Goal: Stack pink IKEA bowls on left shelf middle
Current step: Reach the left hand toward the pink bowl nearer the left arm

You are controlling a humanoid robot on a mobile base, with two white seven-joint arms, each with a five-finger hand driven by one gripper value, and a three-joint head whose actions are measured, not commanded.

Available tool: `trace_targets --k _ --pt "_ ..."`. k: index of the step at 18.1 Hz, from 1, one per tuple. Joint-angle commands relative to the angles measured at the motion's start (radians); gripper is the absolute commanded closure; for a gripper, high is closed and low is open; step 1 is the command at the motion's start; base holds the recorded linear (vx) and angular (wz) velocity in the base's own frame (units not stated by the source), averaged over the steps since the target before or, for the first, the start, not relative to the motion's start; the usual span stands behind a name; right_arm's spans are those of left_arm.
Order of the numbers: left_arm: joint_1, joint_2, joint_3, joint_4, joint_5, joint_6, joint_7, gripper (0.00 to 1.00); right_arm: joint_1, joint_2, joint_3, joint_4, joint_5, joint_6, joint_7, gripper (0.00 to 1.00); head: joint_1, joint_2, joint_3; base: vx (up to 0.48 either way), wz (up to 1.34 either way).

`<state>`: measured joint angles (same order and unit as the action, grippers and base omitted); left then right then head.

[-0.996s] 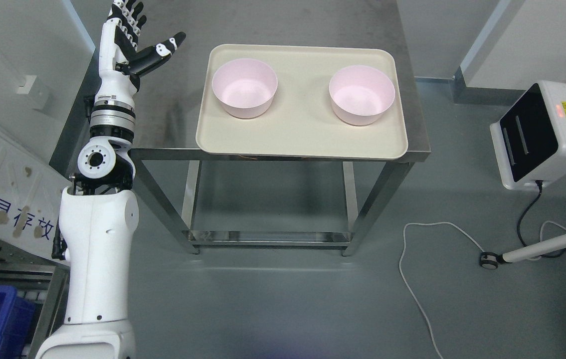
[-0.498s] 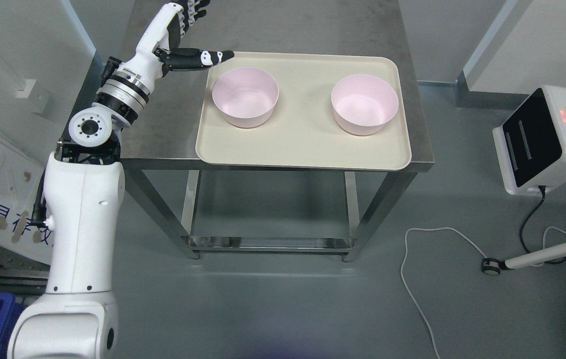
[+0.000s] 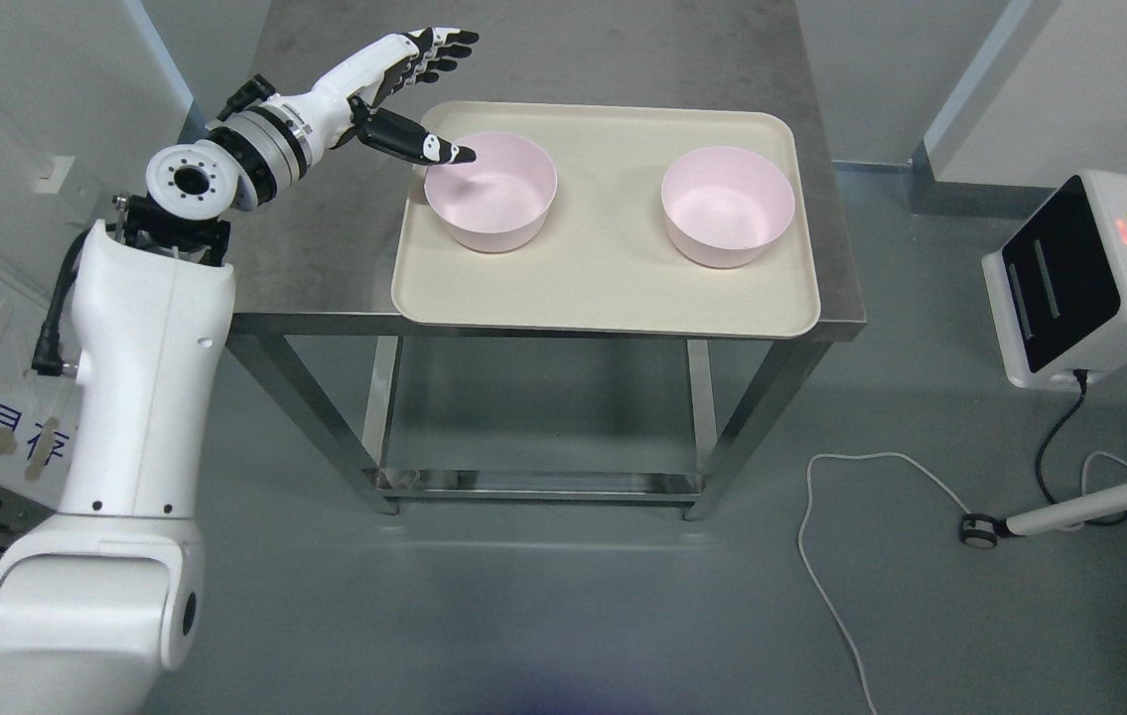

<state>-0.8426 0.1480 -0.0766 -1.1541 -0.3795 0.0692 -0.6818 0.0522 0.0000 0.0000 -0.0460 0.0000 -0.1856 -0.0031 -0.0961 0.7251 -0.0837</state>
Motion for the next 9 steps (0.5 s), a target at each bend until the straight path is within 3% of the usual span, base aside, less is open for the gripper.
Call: trace_targets --k 1,9 --pt "-0.046 0.028 -0.123 0.126 -0.061 0.007 -0.005 0.17 0.000 -0.017 -0.011 0.000 0.008 0.000 0.006 0.00 0.0000 0.000 0.000 0.000 0.00" --pt "-0.047 -0.010 -0.178 0.126 -0.064 0.007 -0.001 0.30 0.000 -0.017 -0.009 0.000 0.008 0.000 0.006 0.00 0.0000 0.000 0.000 0.000 0.00"
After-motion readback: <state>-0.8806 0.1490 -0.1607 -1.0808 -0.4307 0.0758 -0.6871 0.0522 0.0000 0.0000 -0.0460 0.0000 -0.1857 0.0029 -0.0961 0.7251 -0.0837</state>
